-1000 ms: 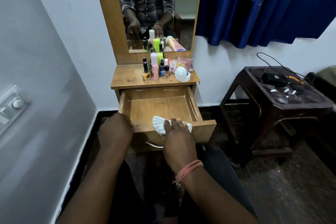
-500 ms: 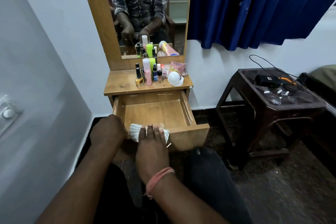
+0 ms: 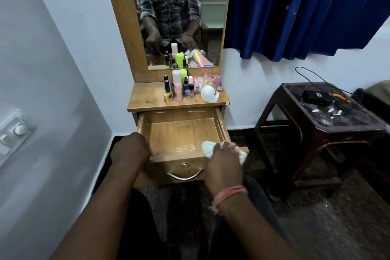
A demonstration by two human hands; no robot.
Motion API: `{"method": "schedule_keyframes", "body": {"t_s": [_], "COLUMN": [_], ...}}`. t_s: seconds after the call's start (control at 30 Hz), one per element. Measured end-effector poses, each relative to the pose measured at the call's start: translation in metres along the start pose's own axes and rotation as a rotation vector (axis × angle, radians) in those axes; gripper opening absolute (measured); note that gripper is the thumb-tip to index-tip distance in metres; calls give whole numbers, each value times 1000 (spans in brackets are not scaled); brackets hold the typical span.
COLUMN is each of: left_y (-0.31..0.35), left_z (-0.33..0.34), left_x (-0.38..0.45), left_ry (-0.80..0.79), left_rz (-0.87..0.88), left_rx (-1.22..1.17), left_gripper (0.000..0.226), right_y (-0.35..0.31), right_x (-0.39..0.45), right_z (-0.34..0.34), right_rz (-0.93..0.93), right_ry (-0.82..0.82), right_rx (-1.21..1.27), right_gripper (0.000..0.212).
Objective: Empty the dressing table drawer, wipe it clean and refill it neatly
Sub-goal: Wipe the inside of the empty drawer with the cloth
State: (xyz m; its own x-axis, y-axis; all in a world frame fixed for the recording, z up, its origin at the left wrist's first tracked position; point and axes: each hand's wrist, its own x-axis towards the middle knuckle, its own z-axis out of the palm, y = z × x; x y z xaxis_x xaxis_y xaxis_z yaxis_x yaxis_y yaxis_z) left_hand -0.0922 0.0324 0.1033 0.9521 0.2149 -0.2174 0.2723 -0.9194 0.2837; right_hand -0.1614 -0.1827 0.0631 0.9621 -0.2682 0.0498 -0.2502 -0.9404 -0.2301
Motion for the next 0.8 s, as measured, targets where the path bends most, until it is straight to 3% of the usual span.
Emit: {"method": "schedule_keyframes", "body": {"t_s": [0.17, 0.3, 0.53, 0.63, 0.8], "left_y": [-1, -6, -8, -14, -28], "left_z": [-1, 0, -5, -4, -9], "left_x": [1, 1, -5, -8, -7], "left_ry": [-8, -10, -61, -50, -168], "left_rz": [-10, -4, -6, 6, -40], "left_rx": [-7, -39, -101, -147, -474], "left_gripper": [23, 23, 16, 20, 13], "right_y": [-66, -52, 15, 9, -65], "right_x": [-24, -22, 13, 18, -1], "right_z": [19, 15, -14, -15, 10], "right_rz": [-255, -309, -54, 4, -182], "right_ry": [-48, -88, -44, -60, -126], "right_rx": [29, -45, -113, -145, -143], "right_gripper": [56, 59, 29, 30, 47]}}
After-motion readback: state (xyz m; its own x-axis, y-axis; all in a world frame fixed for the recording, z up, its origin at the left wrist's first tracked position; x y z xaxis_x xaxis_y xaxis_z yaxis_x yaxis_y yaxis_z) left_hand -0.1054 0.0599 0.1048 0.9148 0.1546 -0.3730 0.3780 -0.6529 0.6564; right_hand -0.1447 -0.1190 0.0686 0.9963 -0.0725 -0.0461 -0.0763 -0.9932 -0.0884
